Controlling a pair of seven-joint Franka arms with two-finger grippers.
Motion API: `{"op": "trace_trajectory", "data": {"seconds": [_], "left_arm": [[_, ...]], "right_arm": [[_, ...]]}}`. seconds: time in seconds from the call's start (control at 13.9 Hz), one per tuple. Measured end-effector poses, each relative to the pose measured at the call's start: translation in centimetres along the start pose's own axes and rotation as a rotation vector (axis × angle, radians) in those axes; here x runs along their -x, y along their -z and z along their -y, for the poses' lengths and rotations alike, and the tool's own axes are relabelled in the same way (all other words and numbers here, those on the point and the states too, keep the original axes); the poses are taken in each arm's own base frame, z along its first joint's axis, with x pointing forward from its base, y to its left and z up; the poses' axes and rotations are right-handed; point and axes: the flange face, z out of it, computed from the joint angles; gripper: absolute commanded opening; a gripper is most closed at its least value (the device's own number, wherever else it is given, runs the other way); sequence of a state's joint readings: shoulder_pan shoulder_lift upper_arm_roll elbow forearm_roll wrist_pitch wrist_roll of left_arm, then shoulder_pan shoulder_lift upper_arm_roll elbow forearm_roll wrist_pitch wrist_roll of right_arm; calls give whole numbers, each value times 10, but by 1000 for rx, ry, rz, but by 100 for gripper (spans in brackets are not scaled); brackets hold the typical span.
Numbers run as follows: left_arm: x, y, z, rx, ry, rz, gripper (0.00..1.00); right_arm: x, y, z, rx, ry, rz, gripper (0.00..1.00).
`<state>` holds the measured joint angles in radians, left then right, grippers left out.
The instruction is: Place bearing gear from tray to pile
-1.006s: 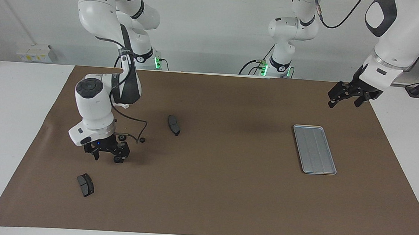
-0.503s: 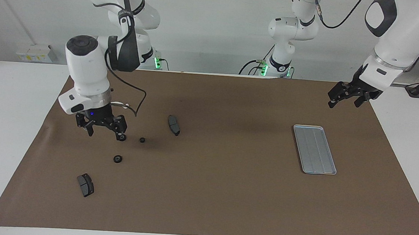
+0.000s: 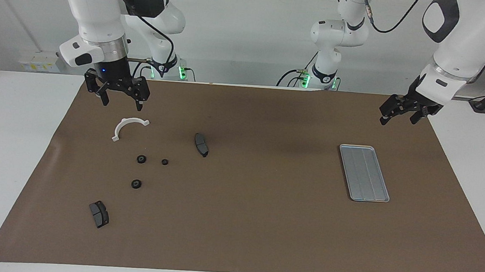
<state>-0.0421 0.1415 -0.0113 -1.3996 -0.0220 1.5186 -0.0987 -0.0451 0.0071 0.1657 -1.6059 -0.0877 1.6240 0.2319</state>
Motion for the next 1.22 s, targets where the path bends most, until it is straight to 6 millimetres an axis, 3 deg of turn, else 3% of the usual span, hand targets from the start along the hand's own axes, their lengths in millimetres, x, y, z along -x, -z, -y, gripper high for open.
{"op": "trace_trajectory", "data": {"seconds": [1.22], "left_arm": [[0, 0, 0, 0, 0, 0, 100]], "right_arm": [[3, -10, 7, -39, 2, 31, 100]]}}
